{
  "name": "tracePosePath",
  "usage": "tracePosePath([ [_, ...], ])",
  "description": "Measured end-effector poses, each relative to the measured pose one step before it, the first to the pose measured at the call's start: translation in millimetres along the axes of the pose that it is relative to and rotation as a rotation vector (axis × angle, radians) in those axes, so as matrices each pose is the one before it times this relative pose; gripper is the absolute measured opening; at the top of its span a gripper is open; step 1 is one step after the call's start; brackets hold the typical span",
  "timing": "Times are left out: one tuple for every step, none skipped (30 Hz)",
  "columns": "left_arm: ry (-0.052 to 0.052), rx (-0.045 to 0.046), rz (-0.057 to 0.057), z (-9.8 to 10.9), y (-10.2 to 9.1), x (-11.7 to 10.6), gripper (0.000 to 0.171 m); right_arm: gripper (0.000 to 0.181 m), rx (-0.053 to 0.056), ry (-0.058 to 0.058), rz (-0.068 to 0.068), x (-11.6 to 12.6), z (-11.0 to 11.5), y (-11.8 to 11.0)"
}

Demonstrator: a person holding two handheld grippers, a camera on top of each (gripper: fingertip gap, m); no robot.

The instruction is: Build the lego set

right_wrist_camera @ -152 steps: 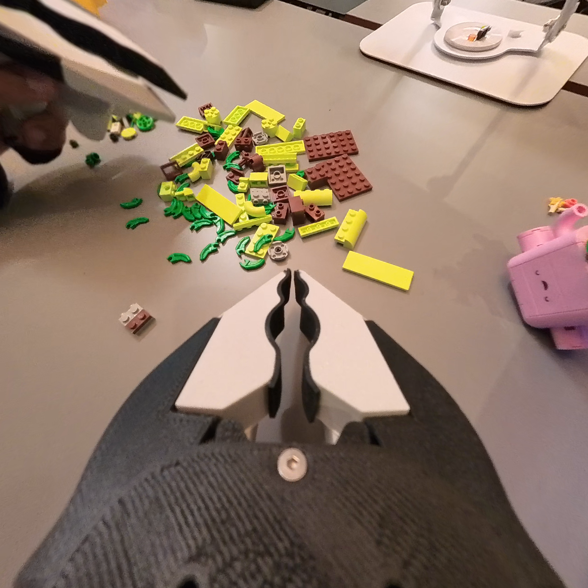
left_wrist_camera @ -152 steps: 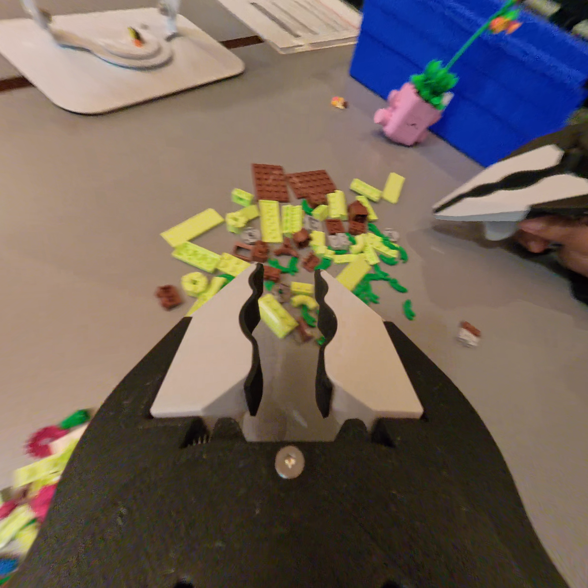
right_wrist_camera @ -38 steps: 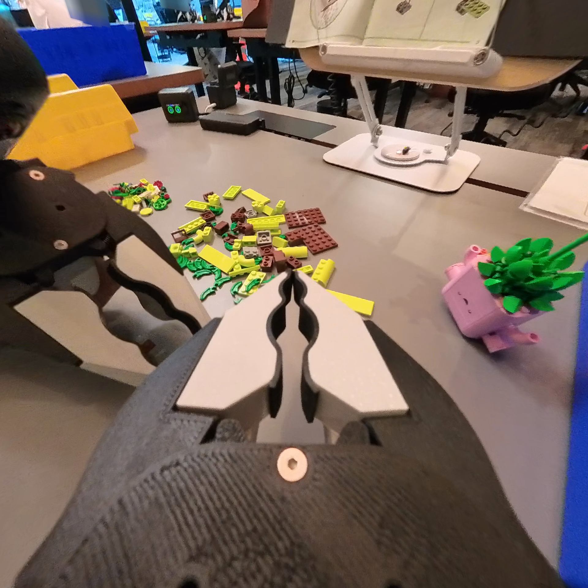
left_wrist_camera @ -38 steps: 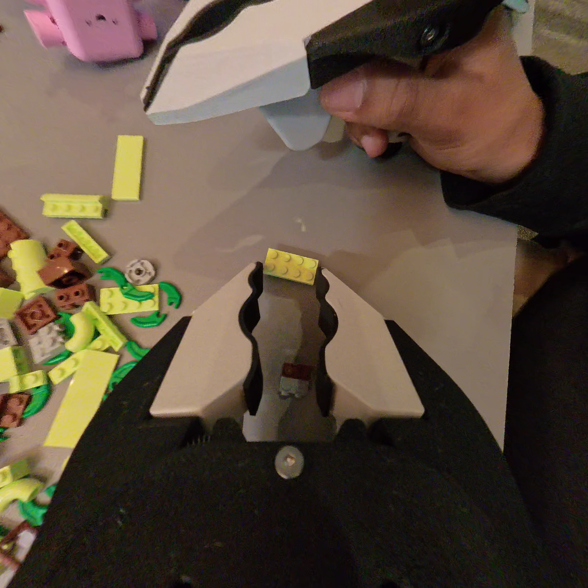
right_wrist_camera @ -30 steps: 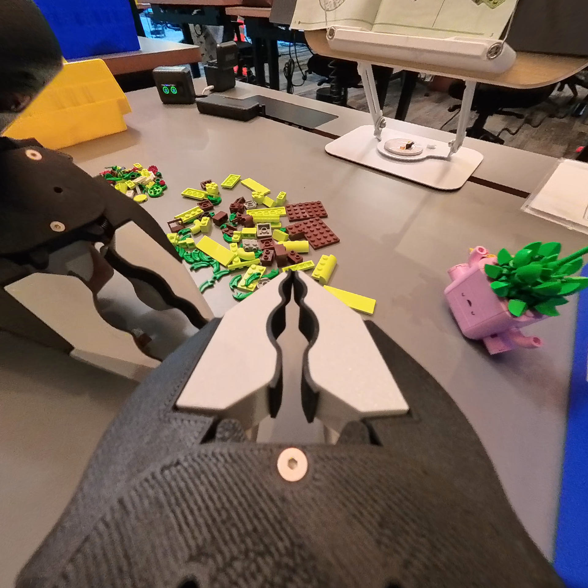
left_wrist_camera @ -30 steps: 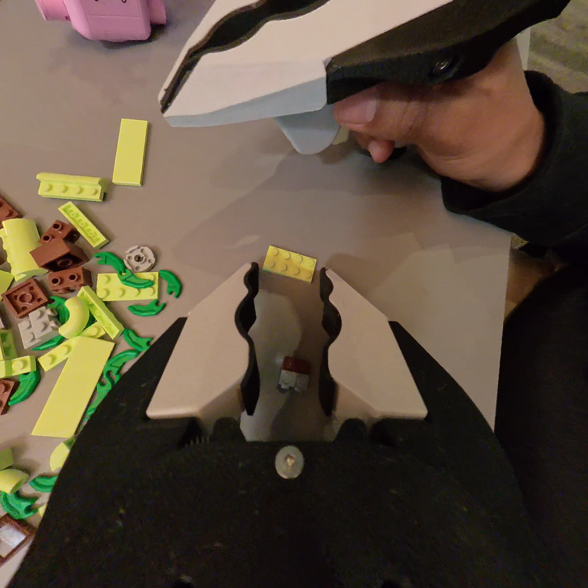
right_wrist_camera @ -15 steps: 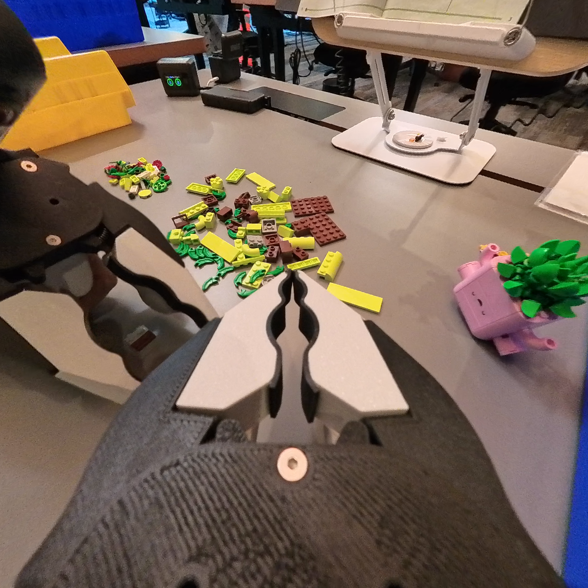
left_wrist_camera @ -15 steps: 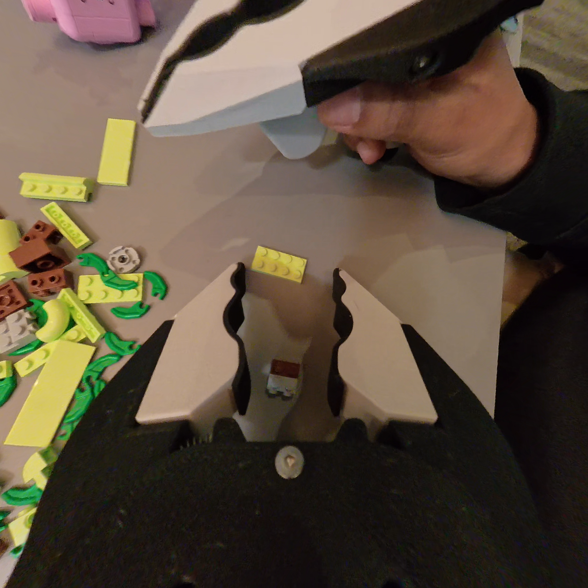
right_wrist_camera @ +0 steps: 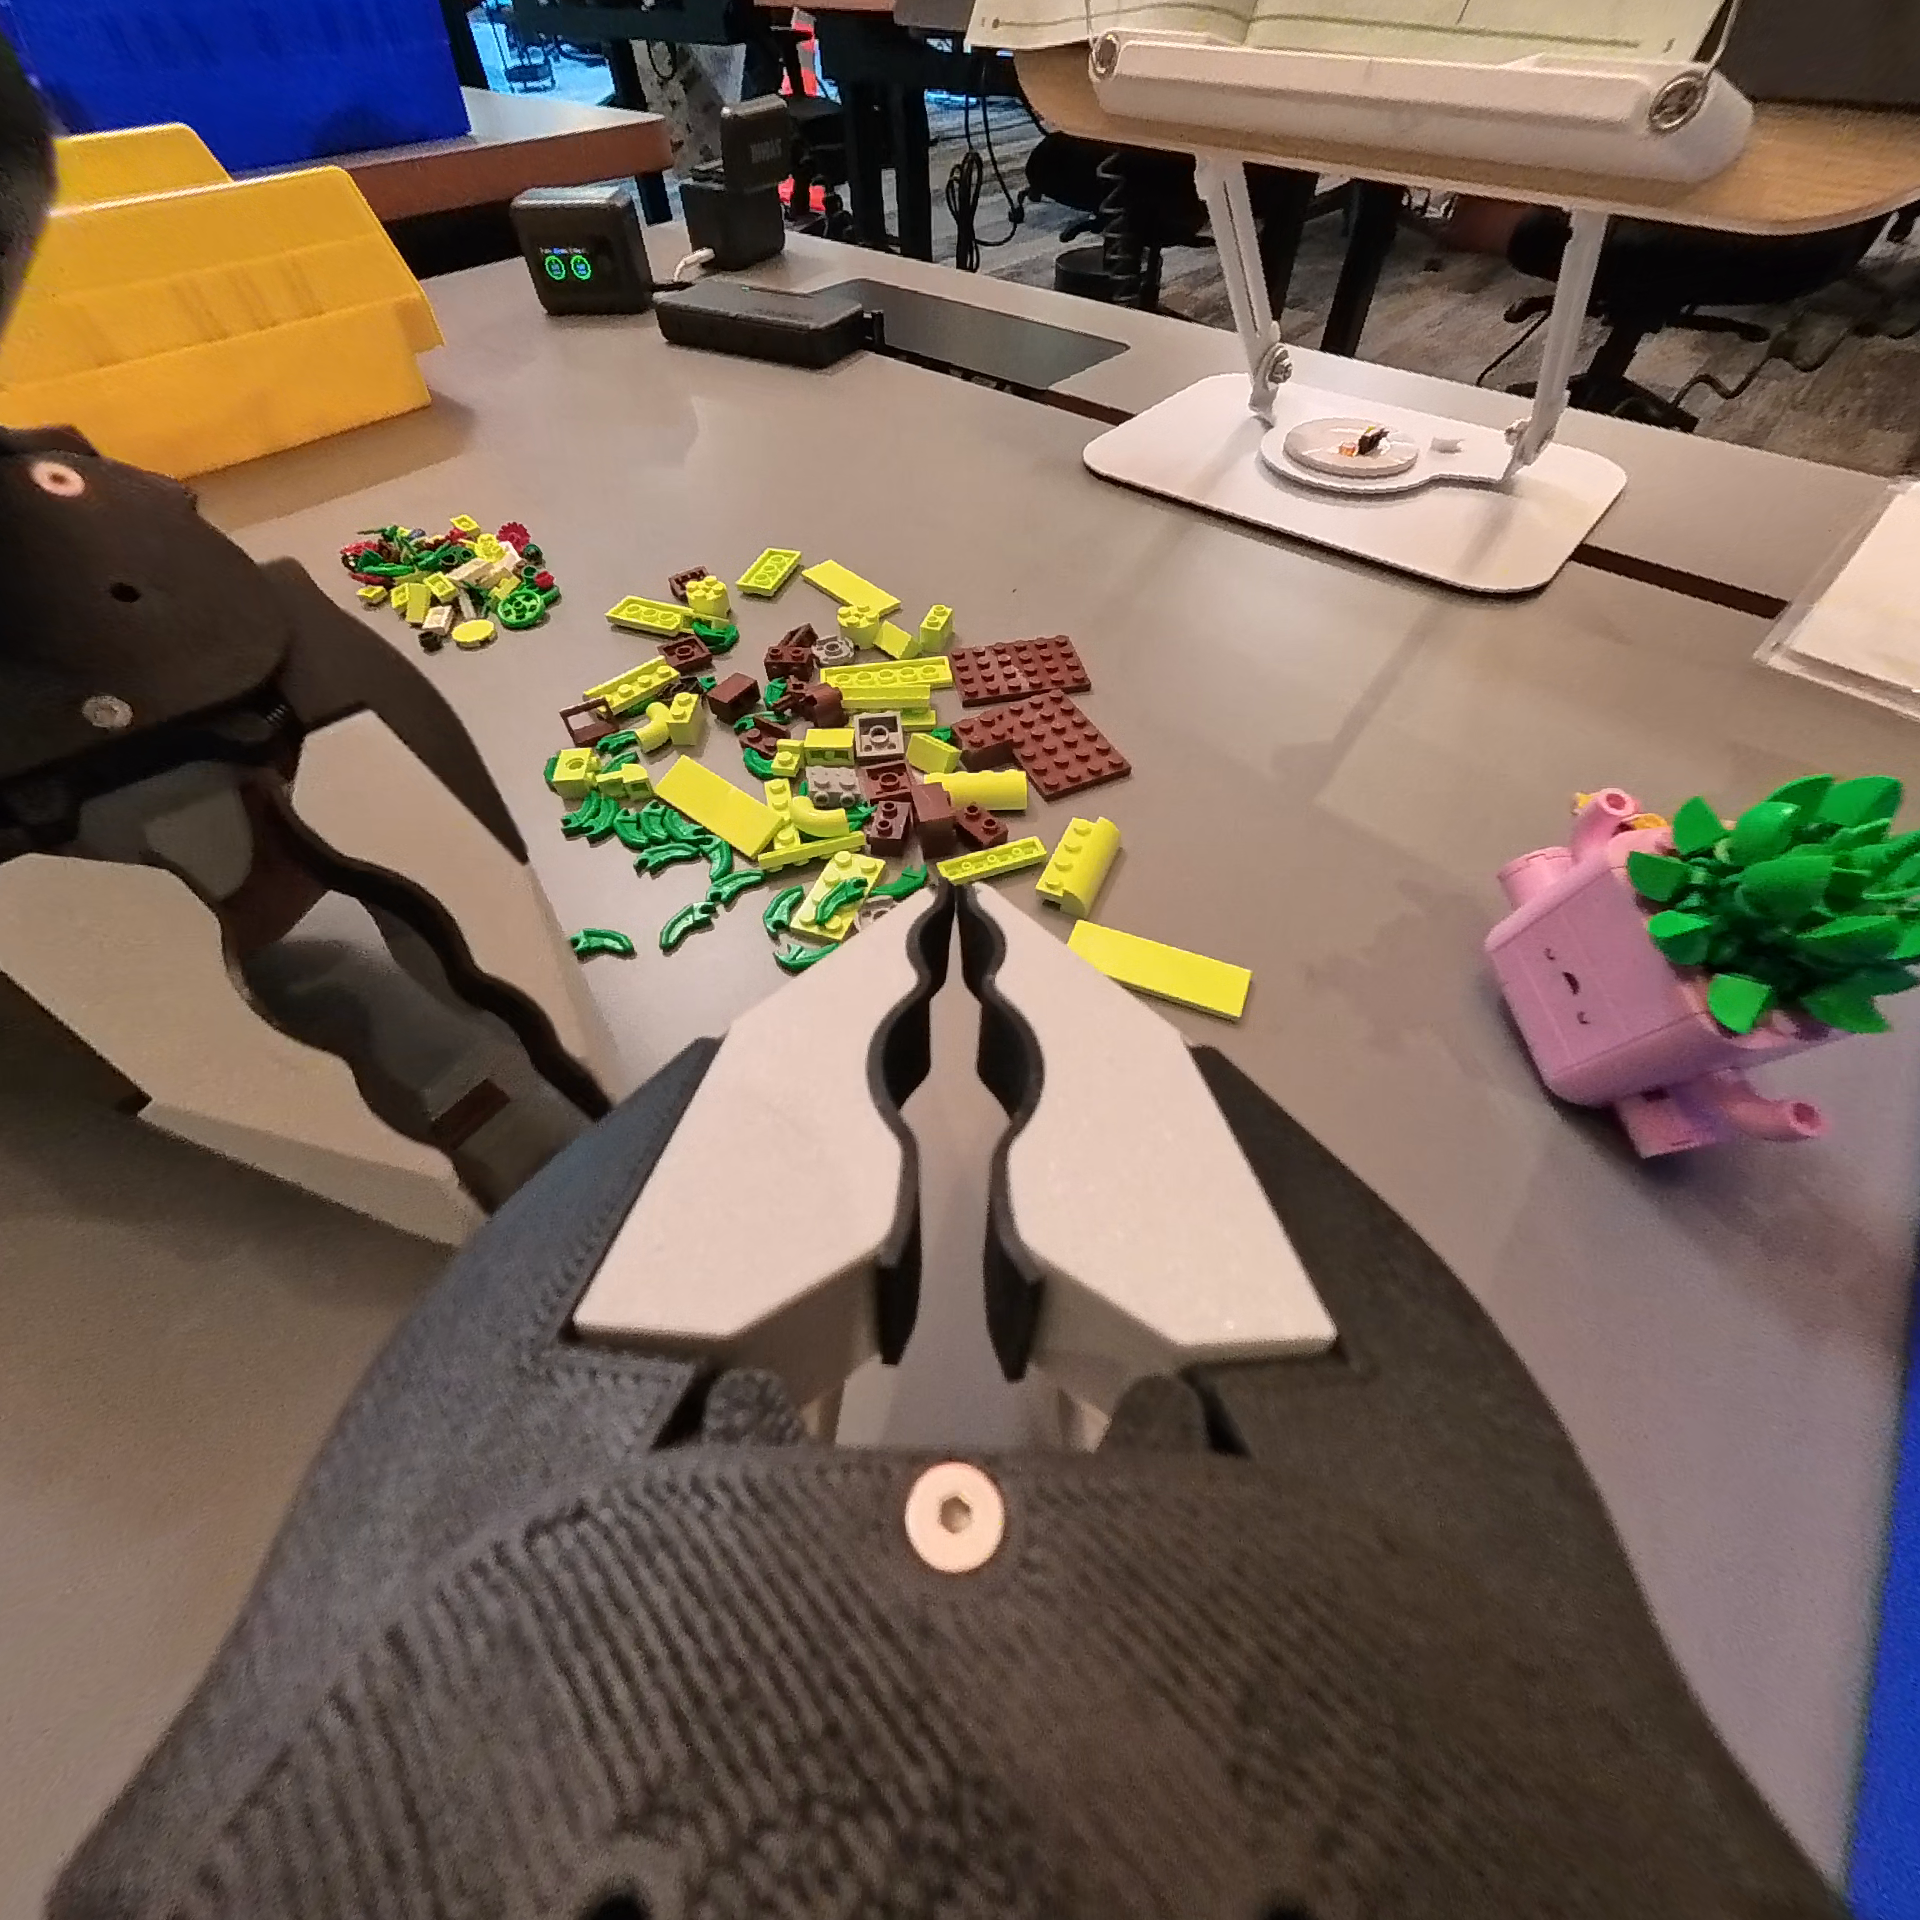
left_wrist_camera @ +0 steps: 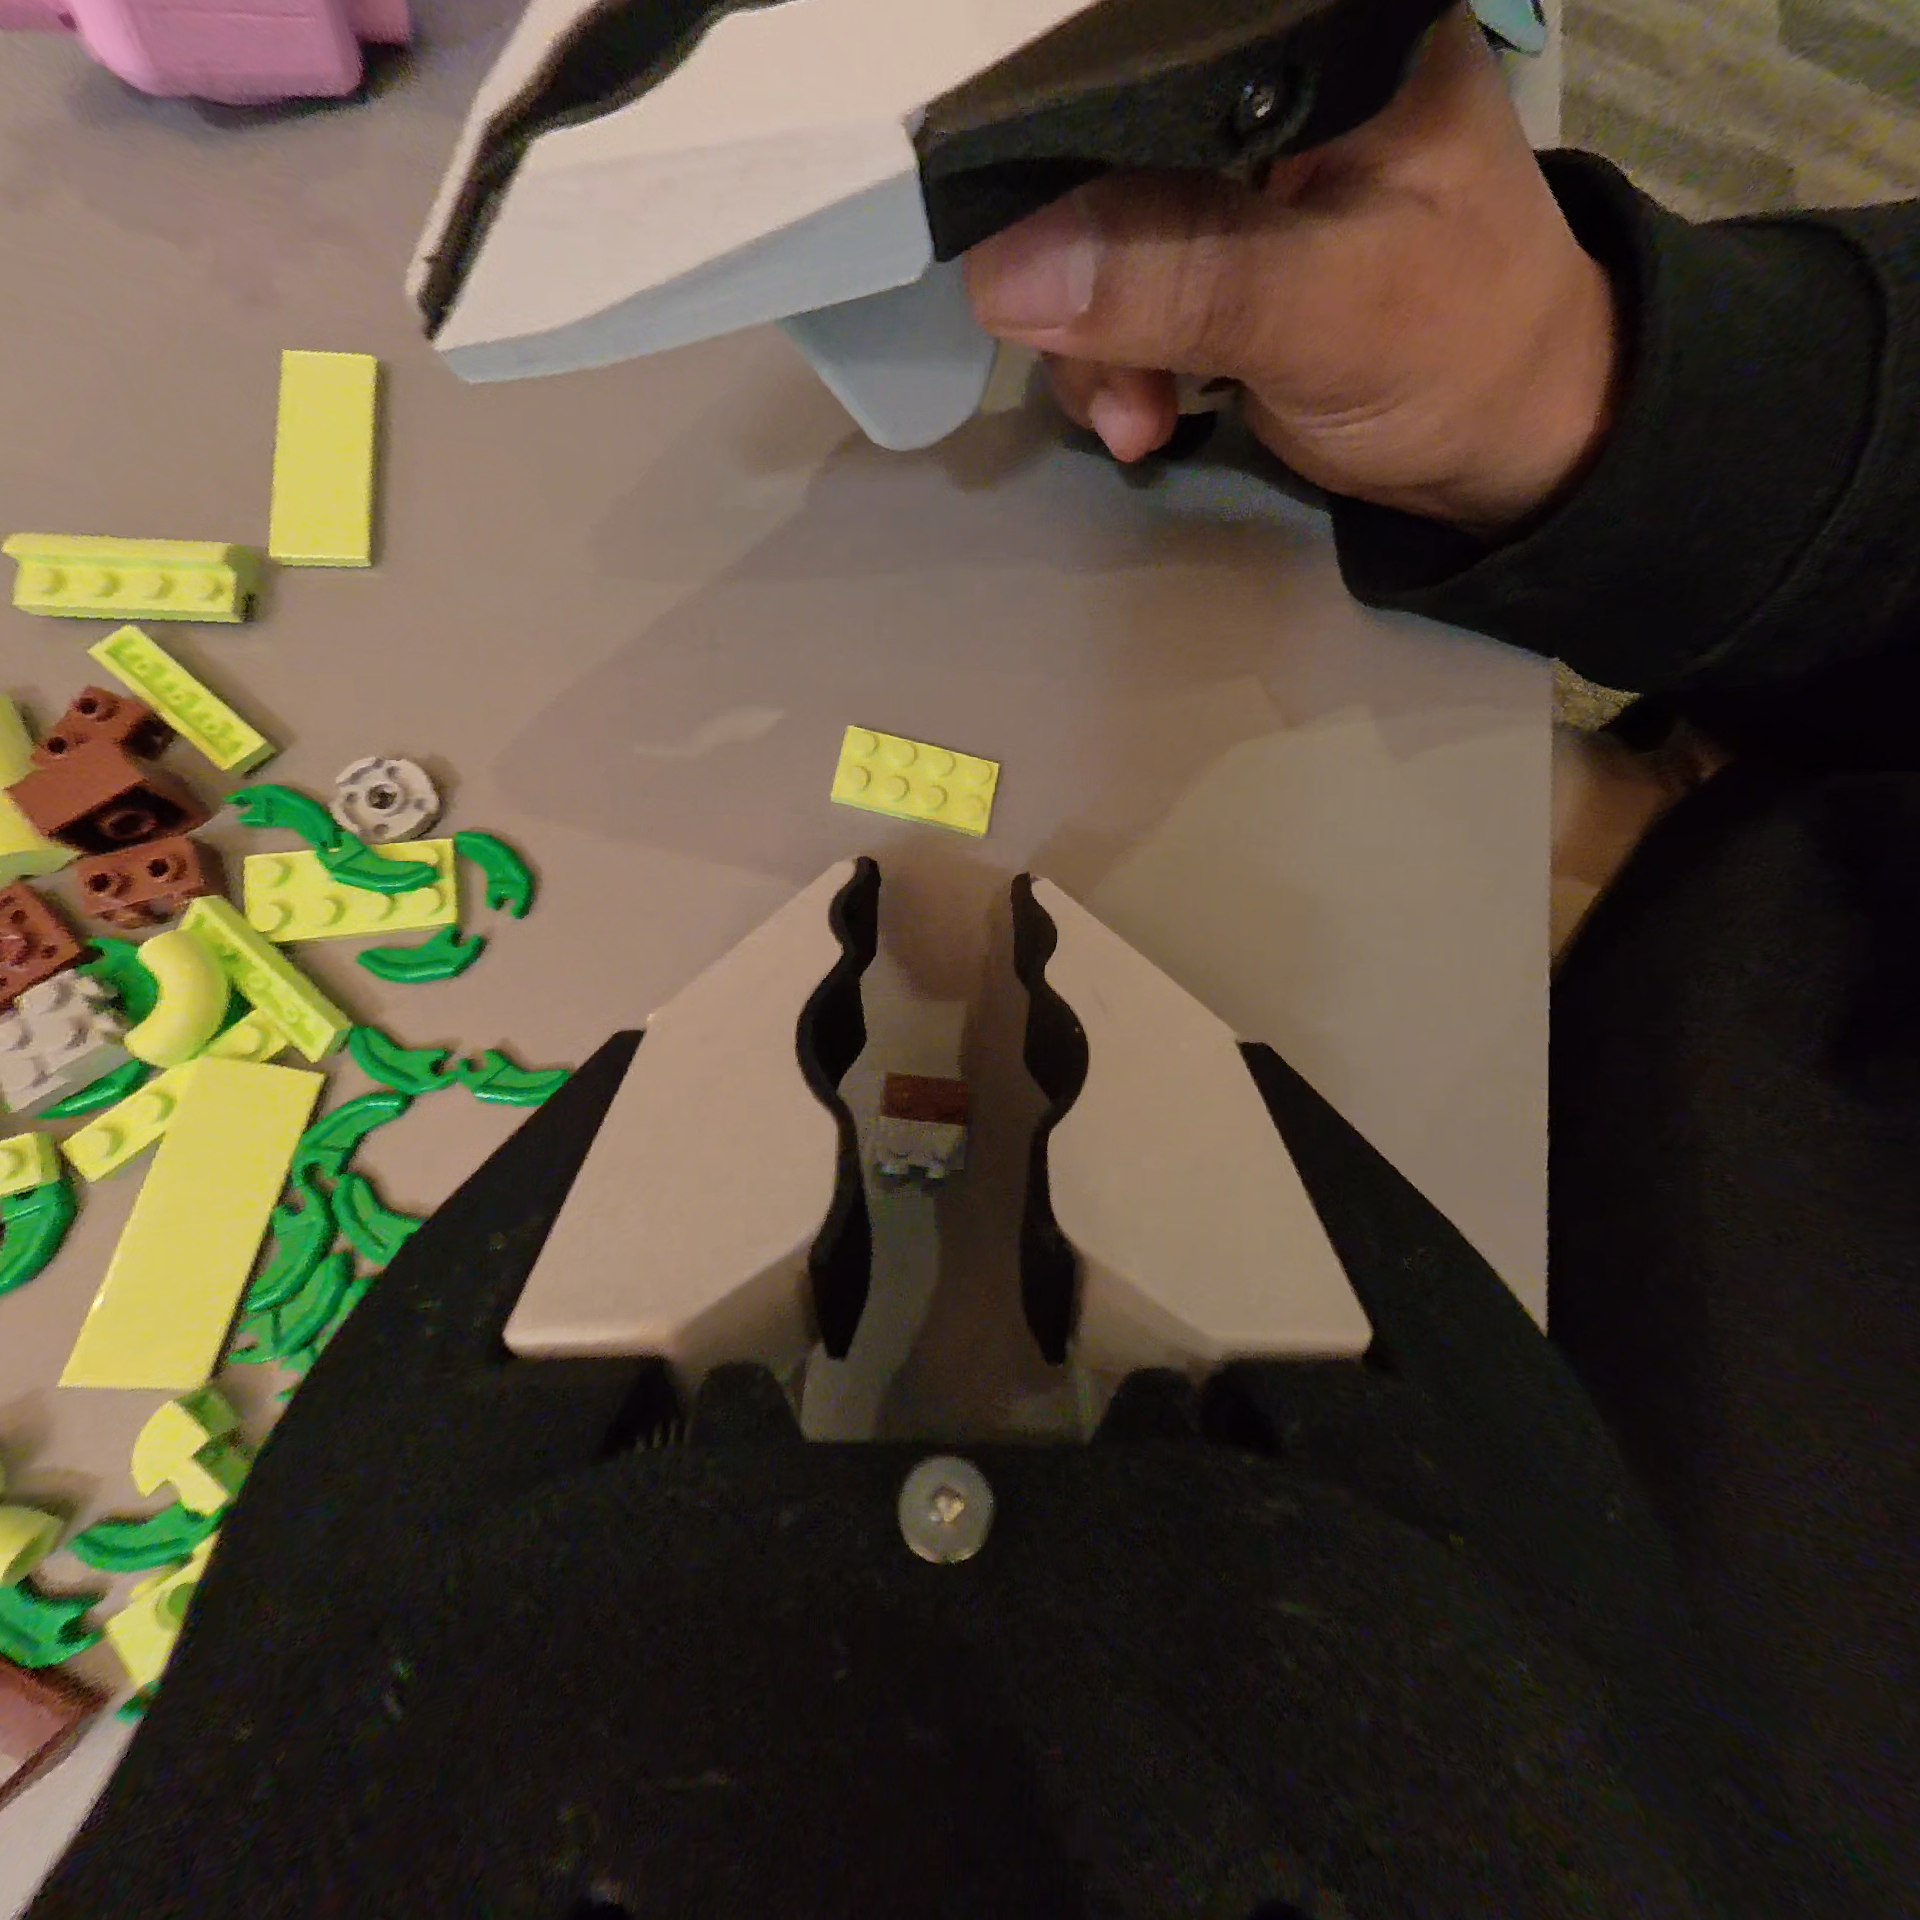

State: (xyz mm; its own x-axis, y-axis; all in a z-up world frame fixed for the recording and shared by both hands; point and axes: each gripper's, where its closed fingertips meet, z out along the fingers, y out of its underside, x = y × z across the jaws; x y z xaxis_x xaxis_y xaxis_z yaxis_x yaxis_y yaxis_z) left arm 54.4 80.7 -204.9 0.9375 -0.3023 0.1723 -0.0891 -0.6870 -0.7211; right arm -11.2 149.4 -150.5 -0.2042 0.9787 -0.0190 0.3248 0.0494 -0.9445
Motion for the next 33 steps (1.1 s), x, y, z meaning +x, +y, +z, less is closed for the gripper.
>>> tracePosePath([
  [-0.016,0.01002,0.0011,-1.52,-0.61,-2.32,0.024,0.0,-0.0004,-0.0009,0.0028,0.21,0.06,0.02],
  [-0.0124,0.01104,0.0013,-1.58,-0.22,-1.76,0.024,0.0,-0.0021,-0.0008,0.0046,0.35,0.21,0.25],
  [-0.0108,0.01126,-0.0018,-1.89,0.29,-1.29,0.024,0.0,-0.0027,-0.0032,0.0055,0.19,0.31,0.28],
  [-0.0084,0.01116,-0.0034,-2.13,0.75,-0.77,0.024,0.0,-0.0023,-0.005,0.0056,-0.11,0.18,0.37],
  [-0.0086,0.00941,-0.0035,-2.52,1.08,-0.63,0.024,0.0,-0.0019,-0.0054,0.0071,-0.06,0.13,0.23],
  [-0.0101,0.00484,-0.0031,-2.84,1.69,-0.81,0.024,0.0,-0.0023,-0.0068,0.01,-0.3,-0.1,0.43],
  [-0.0076,-0.00533,-0.0037,-2.76,2.89,-0.81,0.024,0.0,-0.001,-0.008,0.0103,-0.44,-0.26,0.22],
  [-0.0071,-0.01475,-0.0054,-2.66,4.14,-1.06,0.024,0.0,0.0004,-0.0055,0.0076,-0.25,-0.29,0.08],
  [-0.0117,-0.0101,-0.0039,-3.06,3.64,-1.93,0.025,0.0,0.0006,-0.0013,0.004,0.14,-0.01,-0.11],
  [-0.0147,-0.00178,-0.0039,-3.77,3.02,-2.33,0.026,0.0,-0.0019,0.0016,0.0028,0.53,0.21,0.31],
  [-0.0106,0.00376,-0.0085,-4.13,2.75,-1.9,0.026,0.0,-0.0046,0.0025,0.0016,0.45,0.56,0.51],
  [-0.0013,0.00822,-0.0144,-4.17,2.46,-0.78,0.026,0.0,-0.0057,0.0035,-0.0004,0.44,0.59,0.76],
  [0.0074,0.01259,-0.0164,-3.95,2.2,0.43,0.027,0.0,-0.0053,0.0041,-0.0025,0.25,0.58,0.64],
  [0.0132,0.01478,-0.0166,-3.31,1.97,1.19,0.028,0.0,-0.0044,0.0045,-0.0036,0.14,0.51,0.58],
  [0.016,0.0116,-0.0171,-2.52,2.18,1.55,0.029,0.0,-0.0048,0.0025,-0.0033,-0.02,0.63,0.57],
  [0.0159,0.00487,-0.0171,-1.17,2.63,1.34,0.03,0.0,-0.0062,0.0004,-0.0019,-0.19,0.62,0.8],
  [0.0185,-0.00462,-0.0147,-0.63,1.9,1.76,0.032,0.0,-0.0072,0.0,0.0,0.1,0.85,0.89],
  [0.0133,0.00044,-0.0014,-0.02,0.13,1.64,0.034,0.0,-0.0075,-0.0005,0.0011,0.03,0.72,0.95],
  [0.0022,-0.00114,0.0045,0.41,-0.21,0.49,0.035,0.0,-0.0069,-0.0014,0.001,-0.06,0.86,0.82],
  [0.0005,-0.0102,0.0035,1.27,1.03,0.35,0.035,0.0,-0.006,-0.0023,0.0008,-0.25,0.61,0.71],
  [-0.0043,-0.01847,0.0028,1.87,2.1,-0.24,0.036,0.0,-0.0042,-0.0023,0.0001,-0.26,0.43,0.49],
  [-0.0087,-0.01944,0.0056,2.14,2.2,-0.42,0.037,0.0,-0.0026,-0.0011,-0.0001,-0.14,0.28,0.38],
  [-0.0093,-0.01469,0.0101,1.73,1.39,-0.03,0.036,0.0,-0.0019,-0.0008,0.0001,-0.05,0.17,0.23],
  [-0.0144,0.00106,0.0113,0.93,-0.97,-0.45,0.034,0.0,-0.0015,-0.0009,0.0003,-0.08,0.2,0.18],
  [-0.0243,-0.00763,0.0039,1.37,0.24,-2.56,0.029,0.0,-0.0015,-0.0013,0.0007,-0.07,0.18,0.18],
  [-0.0182,-0.00122,0.0025,0.64,-0.39,-2.09,0.023,0.0,-0.0019,-0.0024,0.0008,-0.22,0.15,0.23],
  [-0.0064,-0.00144,-0.0014,0.43,-0.22,-1.02,0.02,0.0,-0.0017,-0.0028,0.0004,-0.35,0.18,0.21],
  [-0.0002,-0.00035,-0.0059,0.3,-0.09,-0.72,0.018,0.0,-0.0013,-0.0024,0.0002,-0.3,0.09,0.09],
  [0.0022,0.00087,-0.0102,0.04,-0.27,-0.93,0.016,0.0,-0.0006,-0.0018,-0.0002,-0.2,0.09,0.13],
  [0.0069,0.00111,-0.011,0.04,-0.26,-0.52,0.014,0.0,-0.0006,-0.0016,0.0,-0.18,0.13,0.0],
  [0.0091,0.00078,-0.0101,0.03,-0.24,-0.17,0.013,0.0,-0.0013,-0.0018,0.0004,-0.13,0.1,0.19],
  [0.0065,0.00082,-0.0092,-0.05,-0.11,-0.28,0.012,0.0,-0.002,-0.0018,0.0006,-0.2,0.25,0.2],
  [0.003,0.0003,-0.0077,0.08,-0.11,-0.5,0.01,0.0,-0.0023,-0.0015,0.0007,-0.06,0.25,0.33],
])
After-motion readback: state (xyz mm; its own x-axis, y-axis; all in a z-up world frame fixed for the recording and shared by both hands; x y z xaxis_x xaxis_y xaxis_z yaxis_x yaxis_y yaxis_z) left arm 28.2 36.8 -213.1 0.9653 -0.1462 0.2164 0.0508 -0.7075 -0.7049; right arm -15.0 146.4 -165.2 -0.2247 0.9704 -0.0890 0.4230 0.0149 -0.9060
